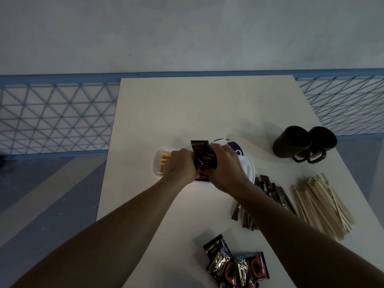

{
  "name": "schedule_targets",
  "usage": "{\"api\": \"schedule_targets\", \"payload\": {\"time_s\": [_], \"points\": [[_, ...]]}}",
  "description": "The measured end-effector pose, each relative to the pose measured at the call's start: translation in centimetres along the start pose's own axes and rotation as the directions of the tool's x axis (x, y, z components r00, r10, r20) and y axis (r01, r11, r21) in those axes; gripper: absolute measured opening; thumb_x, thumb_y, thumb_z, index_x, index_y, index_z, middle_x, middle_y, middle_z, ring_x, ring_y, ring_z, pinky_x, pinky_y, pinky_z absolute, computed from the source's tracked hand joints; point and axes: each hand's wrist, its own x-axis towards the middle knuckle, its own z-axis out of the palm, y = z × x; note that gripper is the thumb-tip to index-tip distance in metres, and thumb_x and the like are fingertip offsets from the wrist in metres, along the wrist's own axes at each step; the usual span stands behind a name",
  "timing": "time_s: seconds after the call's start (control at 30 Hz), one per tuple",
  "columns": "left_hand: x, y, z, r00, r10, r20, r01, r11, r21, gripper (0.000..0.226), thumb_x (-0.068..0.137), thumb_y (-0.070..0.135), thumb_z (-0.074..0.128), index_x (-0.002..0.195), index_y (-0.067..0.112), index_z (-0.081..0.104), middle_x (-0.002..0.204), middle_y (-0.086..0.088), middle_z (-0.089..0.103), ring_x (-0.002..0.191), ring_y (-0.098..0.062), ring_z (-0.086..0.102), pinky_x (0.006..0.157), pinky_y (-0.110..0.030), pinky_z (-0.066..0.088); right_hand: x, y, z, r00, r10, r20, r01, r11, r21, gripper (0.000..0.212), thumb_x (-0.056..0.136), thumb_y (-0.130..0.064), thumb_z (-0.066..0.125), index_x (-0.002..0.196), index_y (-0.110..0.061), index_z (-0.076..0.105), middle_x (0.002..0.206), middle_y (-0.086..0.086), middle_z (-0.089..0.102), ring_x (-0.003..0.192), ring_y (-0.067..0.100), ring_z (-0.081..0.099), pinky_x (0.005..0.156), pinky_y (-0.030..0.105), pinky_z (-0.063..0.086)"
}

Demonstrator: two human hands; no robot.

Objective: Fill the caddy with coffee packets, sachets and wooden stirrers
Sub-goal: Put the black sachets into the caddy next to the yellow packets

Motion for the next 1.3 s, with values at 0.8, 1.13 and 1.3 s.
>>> {"api": "schedule_targets", "payload": {"time_s": [0.8, 1.13, 1.3], "points": [[2.1, -1.0, -2.2, 0.978, 0.198, 0.060, -0.187, 0.971, -0.150, 0.066, 0.091, 0.006, 0.056, 0.150, 0.026, 0.034, 0.141, -0.002, 0.052, 0.121, -0.023, 0.053, 0.082, -0.021, 0.041, -0.6, -0.1, 0.4, 0.995, -0.032, 0.096, 0.041, 0.995, -0.093, 0.049, 0.083, -0.019, 0.074, 0.126, -0.017, 0.051, 0.123, 0.004, 0.061, 0.103, 0.022, 0.062, 0.079, 0.037, 0.057], [3.1, 0.1, -2.1, 0.951, 0.218, -0.220, -0.279, 0.910, -0.306, 0.012, 0.090, 0.011, 0.069, 0.099, 0.018, 0.072, 0.085, 0.005, 0.066, 0.073, -0.004, 0.061, 0.056, -0.007, 0.045, -0.9, -0.4, 0.9, 0.992, -0.080, 0.096, 0.095, 0.982, -0.164, 0.054, 0.084, -0.013, 0.073, 0.133, -0.014, 0.049, 0.122, 0.008, 0.059, 0.099, 0.025, 0.061, 0.070, 0.028, 0.049], [3.5, 0.5, -2.4, 0.928, 0.309, -0.209, -0.350, 0.916, -0.198, 0.014, 0.086, 0.009, 0.071, 0.091, 0.021, 0.074, 0.081, 0.004, 0.068, 0.077, -0.013, 0.064, 0.073, -0.026, 0.054, -0.6, 0.0, 0.5, 0.994, -0.102, 0.028, 0.104, 0.993, -0.055, 0.046, 0.082, -0.008, 0.072, 0.124, -0.015, 0.055, 0.115, 0.004, 0.062, 0.095, 0.019, 0.062, 0.073, 0.029, 0.057]]}}
